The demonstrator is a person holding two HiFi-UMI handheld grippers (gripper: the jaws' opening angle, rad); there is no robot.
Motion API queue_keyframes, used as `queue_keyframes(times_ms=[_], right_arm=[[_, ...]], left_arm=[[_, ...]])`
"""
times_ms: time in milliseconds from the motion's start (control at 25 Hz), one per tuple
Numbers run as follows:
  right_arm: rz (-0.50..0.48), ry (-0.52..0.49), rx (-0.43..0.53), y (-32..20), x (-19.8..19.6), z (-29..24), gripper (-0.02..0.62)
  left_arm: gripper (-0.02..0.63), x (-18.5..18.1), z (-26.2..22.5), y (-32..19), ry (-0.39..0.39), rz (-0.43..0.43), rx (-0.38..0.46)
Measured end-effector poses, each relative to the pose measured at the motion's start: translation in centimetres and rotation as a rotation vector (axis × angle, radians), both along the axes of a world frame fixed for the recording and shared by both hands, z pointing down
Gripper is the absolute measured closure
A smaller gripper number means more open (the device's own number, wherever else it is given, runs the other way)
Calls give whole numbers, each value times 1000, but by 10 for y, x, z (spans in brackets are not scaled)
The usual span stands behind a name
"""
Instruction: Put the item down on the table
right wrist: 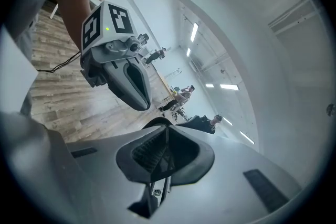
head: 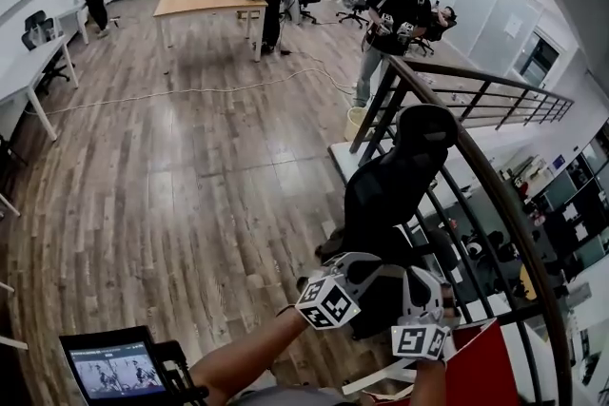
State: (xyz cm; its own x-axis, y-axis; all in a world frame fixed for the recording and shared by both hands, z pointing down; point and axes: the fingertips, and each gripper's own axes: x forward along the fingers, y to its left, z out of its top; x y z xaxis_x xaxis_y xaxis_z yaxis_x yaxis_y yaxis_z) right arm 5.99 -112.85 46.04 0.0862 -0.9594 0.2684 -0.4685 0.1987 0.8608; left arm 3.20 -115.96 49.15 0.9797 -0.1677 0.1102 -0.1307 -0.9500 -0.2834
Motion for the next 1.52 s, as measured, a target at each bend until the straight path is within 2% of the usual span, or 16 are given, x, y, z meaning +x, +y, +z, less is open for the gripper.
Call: queue_keyframes(times_ms=[320, 480, 680, 920, 1120, 1360, 1520], right_arm=[[-59, -10, 38, 81, -1, -10, 589], [-80, -6, 36, 147, 12, -4, 589], [-105, 36, 26, 217, 38, -13, 589], [-137, -5, 29, 279, 24, -14, 589], [-191, -55, 54, 301, -5, -24, 589], [-247, -78, 59, 322, -48, -34, 589], [-265, -91, 58, 335, -76, -26, 589]], left_arm=[[603, -7, -8, 78, -25, -70, 42], [603, 6, -2, 141, -49, -86, 69], [603, 31, -26, 208, -51, -106, 113], [603, 30, -29, 273, -107, -140, 142], [603, 4, -24, 304, -197, -178, 180], [603, -47, -5, 329, -211, -248, 99], [603, -84, 20, 348, -241, -269, 82]])
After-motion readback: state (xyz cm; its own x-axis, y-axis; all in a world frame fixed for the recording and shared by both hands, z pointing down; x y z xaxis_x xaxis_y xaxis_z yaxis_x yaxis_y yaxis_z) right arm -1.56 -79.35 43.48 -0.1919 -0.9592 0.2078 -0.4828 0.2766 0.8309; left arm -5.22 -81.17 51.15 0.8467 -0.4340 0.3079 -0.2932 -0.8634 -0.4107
